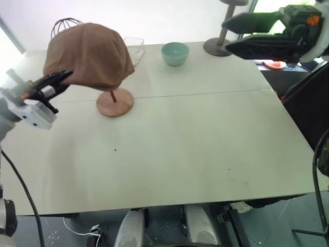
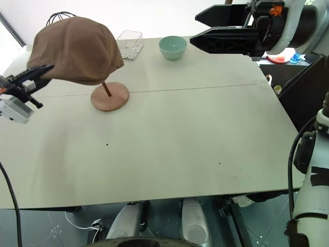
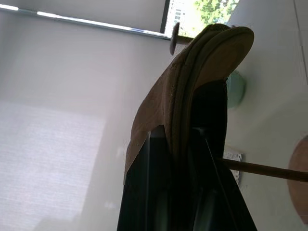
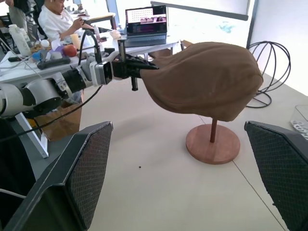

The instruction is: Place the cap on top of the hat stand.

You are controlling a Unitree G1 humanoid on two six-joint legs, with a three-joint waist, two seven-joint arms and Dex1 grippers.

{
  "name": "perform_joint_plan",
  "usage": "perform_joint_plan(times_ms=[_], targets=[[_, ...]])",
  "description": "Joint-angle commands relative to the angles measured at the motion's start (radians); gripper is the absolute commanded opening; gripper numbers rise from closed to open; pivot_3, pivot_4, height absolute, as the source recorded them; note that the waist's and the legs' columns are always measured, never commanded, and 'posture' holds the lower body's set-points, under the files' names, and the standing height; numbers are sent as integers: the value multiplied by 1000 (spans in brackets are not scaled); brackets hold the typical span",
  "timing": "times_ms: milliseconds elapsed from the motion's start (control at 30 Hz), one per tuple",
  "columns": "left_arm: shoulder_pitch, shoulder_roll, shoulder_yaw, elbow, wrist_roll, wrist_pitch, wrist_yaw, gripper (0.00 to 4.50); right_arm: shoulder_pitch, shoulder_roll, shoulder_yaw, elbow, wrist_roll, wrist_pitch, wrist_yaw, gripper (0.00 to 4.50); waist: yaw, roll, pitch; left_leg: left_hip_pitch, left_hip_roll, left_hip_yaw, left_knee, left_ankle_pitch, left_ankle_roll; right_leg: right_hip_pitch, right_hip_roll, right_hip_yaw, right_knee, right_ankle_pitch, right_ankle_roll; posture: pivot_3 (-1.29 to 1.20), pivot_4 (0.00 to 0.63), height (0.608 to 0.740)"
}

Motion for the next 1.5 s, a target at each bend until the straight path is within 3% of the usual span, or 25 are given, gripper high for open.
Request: perform_joint_plan(times_ms=[33, 133, 300, 433, 700, 800, 900, 1000, 1133, 1367, 1500], targets=[[5, 16, 26, -3, -12, 3, 25, 420, -31, -12, -8, -1, -9, -10, 10, 4500, 1, 0, 0, 0, 0, 0, 0, 0, 0, 0, 0, 0, 0, 0, 0, 0, 150, 740], [28, 23, 47, -17, -17, 29, 39, 1739, -33, -4, -4, 5, -17, -15, 13, 4500, 1, 0, 0, 0, 0, 0, 0, 0, 0, 0, 0, 0, 0, 0, 0, 0, 150, 740], [123, 34, 113, -121, -7, 125, 77, 4352, -30, 14, 1, 27, -30, -41, 22, 4500, -1, 0, 0, 0, 0, 0, 0, 0, 0, 0, 0, 0, 0, 0, 0, 0, 150, 740], [258, 35, 194, -261, -19, 250, 90, 4438, -18, 31, 3, 29, -36, -55, 28, 4500, -3, 0, 0, 0, 0, 0, 0, 0, 0, -1, 0, 0, 0, 0, 0, 0, 150, 740], [671, -21, 455, -827, -211, 852, 13, 4438, 16, 41, 41, 75, -97, -135, 100, 4500, 2, 0, 0, 0, 2, 2, -1, 0, 0, -2, 0, 1, 0, 0, -1, 0, 150, 740], [765, -61, 555, -985, -377, 1196, 19, 4438, 13, 51, 53, 100, -115, -161, 123, 4500, 0, 0, 0, 0, 2, 2, -1, 0, 0, -1, 0, 1, 0, 0, -2, 0, 150, 740], [856, -25, 703, -1071, -649, 1556, -84, 4438, 6, 61, 56, 122, -127, -188, 147, 4500, -3, 0, 0, 1, 2, 3, -1, 0, 0, -1, 0, 2, -1, 0, -2, 0, 150, 740], [867, 49, 878, -1037, -827, 1793, -213, 4438, -4, 66, 56, 154, -145, -215, 169, 4500, -3, 0, 0, 1, 4, 3, -1, 0, 0, -1, 3, 1, 0, -1, -4, 0, 150, 740], [820, 164, 1054, -856, -903, 2027, -323, 4438, -30, 83, 61, 227, -181, -254, 185, 4500, -3, 0, 0, 1, 4, 3, 0, 0, 0, -1, 4, 1, -1, -2, -5, 0, 150, 740], [800, 378, 1196, -580, -781, 2174, -685, 4438, -88, 95, 72, 329, -238, -300, 227, 4500, -8, 1, 0, 1, 4, 4, -2, 0, 0, -2, 4, 1, -1, -2, -6, 0, 150, 740], [760, 472, 1183, -440, -674, 2161, -821, 4438, -139, 101, 77, 404, -271, -326, 246, 4500, -15, 1, 0, 1, 4, 5, -2, 0, 0, -3, 3, 1, -1, -2, -6, 0, 150, 740]])
